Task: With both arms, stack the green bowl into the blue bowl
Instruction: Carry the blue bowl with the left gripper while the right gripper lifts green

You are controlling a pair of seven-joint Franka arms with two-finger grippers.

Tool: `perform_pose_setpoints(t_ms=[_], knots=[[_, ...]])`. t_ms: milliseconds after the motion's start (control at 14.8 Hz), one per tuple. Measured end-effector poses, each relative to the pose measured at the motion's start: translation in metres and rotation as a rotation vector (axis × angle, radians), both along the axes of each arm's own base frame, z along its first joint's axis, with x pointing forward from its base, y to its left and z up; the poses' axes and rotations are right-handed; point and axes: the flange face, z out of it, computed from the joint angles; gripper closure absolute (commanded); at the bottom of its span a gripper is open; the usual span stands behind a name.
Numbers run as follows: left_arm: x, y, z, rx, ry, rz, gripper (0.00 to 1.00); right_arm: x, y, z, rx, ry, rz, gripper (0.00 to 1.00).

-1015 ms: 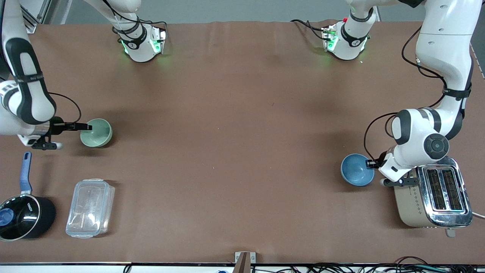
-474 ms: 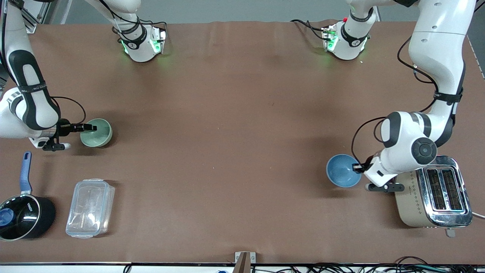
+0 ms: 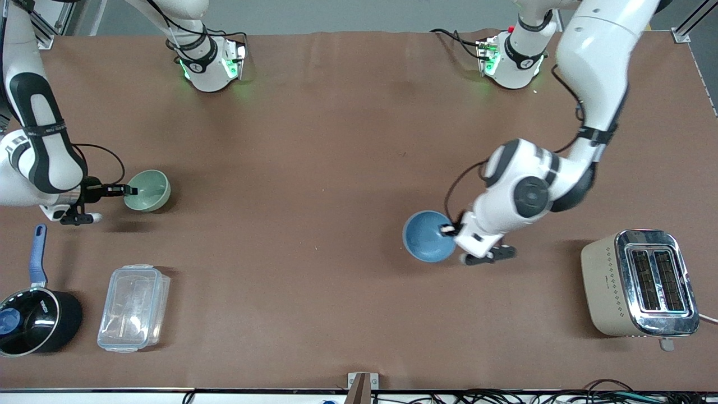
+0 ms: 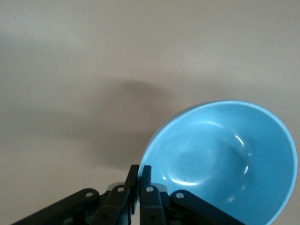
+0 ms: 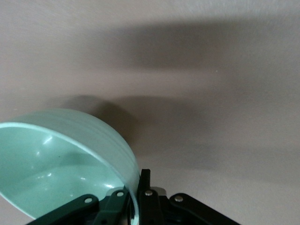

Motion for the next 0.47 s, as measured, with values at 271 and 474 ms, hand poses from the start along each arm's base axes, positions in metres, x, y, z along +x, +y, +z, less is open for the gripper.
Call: perform_pose_setpoints(t_ms=[271,474], knots=[[-0.048,-0.088,-0.039,0.0,0.044,-0.028,1.0,0.027,0.011,0.092,-0.012,-0.094,0.024,0.98],[-0.075,-0.138,-0.059,-0.033,0.024,-0.038,1.0,0.038,0.052,0.144,-0.033,-0.106,0.01,0.99]])
